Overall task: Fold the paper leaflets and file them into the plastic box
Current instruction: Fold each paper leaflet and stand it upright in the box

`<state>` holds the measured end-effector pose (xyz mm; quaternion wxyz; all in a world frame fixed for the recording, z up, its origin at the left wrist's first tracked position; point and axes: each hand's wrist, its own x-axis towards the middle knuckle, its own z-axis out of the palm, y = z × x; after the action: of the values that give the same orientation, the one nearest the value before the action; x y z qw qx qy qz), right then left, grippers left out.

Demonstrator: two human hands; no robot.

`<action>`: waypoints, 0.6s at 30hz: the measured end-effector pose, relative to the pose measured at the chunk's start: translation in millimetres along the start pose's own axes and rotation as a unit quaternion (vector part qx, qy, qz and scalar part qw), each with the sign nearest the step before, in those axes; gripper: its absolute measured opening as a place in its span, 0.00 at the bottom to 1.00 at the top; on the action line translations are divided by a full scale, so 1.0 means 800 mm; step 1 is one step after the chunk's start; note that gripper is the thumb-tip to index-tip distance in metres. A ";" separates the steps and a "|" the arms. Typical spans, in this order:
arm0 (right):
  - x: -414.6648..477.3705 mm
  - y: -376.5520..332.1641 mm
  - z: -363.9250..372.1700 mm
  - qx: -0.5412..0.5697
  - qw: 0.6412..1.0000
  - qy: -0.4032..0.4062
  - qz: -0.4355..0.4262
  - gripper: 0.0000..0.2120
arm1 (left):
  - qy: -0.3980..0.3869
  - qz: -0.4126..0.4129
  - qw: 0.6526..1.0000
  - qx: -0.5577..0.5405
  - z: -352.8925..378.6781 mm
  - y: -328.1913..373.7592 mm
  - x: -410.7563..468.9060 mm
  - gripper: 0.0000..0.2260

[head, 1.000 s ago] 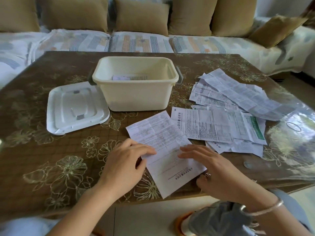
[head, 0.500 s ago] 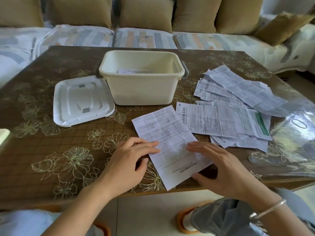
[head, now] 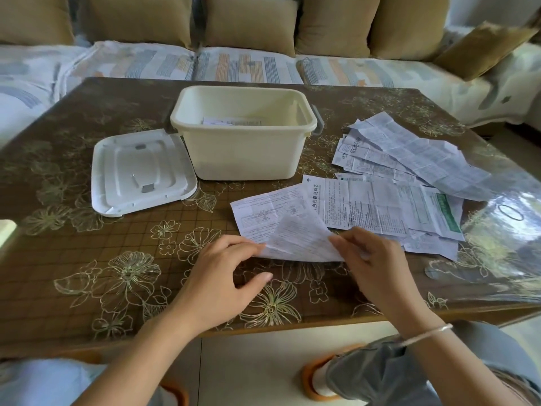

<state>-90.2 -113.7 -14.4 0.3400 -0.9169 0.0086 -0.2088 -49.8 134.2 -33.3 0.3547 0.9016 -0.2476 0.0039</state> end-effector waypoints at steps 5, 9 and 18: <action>0.009 -0.020 -0.002 0.031 0.999 -0.033 0.007 0.18 | 0.040 -0.049 0.996 -0.059 -0.004 0.009 0.001 0.15; 0.008 -0.029 -0.006 0.103 0.993 -0.037 0.033 0.13 | 0.057 -0.051 0.996 -0.053 -0.005 0.004 0.000 0.05; -0.001 -0.013 0.008 0.101 0.985 -0.066 0.122 0.19 | 0.142 -0.082 0.986 -0.041 -0.002 0.004 -0.005 0.15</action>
<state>-89.4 -101.9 -12.5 0.4535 -0.8817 0.0767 -0.1048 -54.5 135.0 -30.7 0.4217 0.8940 -0.1194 0.0928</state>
